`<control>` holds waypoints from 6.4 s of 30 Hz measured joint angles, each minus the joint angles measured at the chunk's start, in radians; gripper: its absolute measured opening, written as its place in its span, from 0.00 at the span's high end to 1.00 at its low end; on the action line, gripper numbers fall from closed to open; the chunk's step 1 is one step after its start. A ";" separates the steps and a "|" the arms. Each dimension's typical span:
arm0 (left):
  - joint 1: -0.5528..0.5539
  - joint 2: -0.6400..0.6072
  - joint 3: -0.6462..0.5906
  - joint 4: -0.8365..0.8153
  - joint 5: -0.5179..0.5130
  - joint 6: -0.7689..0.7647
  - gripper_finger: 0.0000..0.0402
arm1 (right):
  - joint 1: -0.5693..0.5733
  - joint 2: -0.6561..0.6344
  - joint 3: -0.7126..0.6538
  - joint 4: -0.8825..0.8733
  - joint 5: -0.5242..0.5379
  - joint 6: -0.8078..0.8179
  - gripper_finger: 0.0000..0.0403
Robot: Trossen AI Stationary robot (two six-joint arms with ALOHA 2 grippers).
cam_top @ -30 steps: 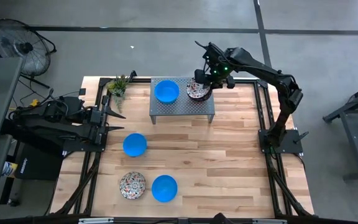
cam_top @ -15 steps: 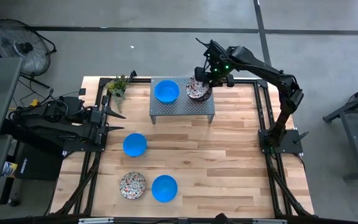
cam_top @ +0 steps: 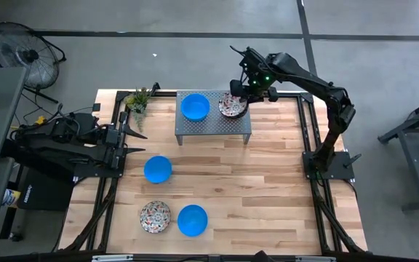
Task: Pick & Place Mini bowls
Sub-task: Stack the white patterned bowl on top of the other white patterned bowls on the shelf, then stack the blue bowl on top of the other blue bowls on the shelf
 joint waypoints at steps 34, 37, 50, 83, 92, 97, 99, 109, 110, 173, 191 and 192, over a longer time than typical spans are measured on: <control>0.000 0.000 0.000 -0.030 -0.001 -0.031 0.57 | 0.227 -0.081 -0.002 0.116 0.556 -0.273 0.85; 0.000 0.000 0.000 -0.029 -0.003 -0.032 0.57 | 0.270 -0.096 -0.025 0.131 0.611 -0.281 0.96; 0.000 0.000 0.000 -0.029 -0.010 -0.039 0.57 | 0.388 -0.388 -0.623 0.835 0.745 -0.242 1.00; 0.000 0.000 0.000 -0.027 -0.014 -0.040 0.57 | 0.358 -0.486 -0.844 1.303 0.641 -0.384 1.00; 0.000 0.000 0.000 -0.028 -0.014 -0.042 0.57 | 0.460 -0.487 -0.687 1.055 0.593 -0.378 1.00; 0.000 0.000 0.000 -0.029 -0.013 -0.042 0.57 | 0.549 -0.487 -0.641 0.950 0.621 -0.324 1.00; 0.000 0.000 0.000 -0.029 -0.013 -0.042 0.57 | 0.583 -0.487 -0.639 0.945 0.621 -0.306 1.00; 0.000 0.000 0.000 -0.028 -0.010 -0.047 0.57 | 0.759 -0.482 -0.639 0.890 0.625 -0.159 1.00; 0.000 0.000 0.000 -0.028 -0.010 -0.047 0.57 | 0.776 -0.478 -0.639 0.891 0.624 -0.148 1.00; -0.322 0.933 -0.001 0.304 0.118 -0.611 0.57 | 1.183 -0.224 -0.640 0.589 0.752 0.601 1.00; -0.380 1.127 0.158 0.267 0.004 -0.763 0.57 | 1.183 -0.224 -0.646 0.579 0.756 0.595 1.00; -0.380 1.139 0.176 0.227 0.003 -0.765 0.57 | 1.183 -0.222 -0.646 0.578 0.756 0.595 1.00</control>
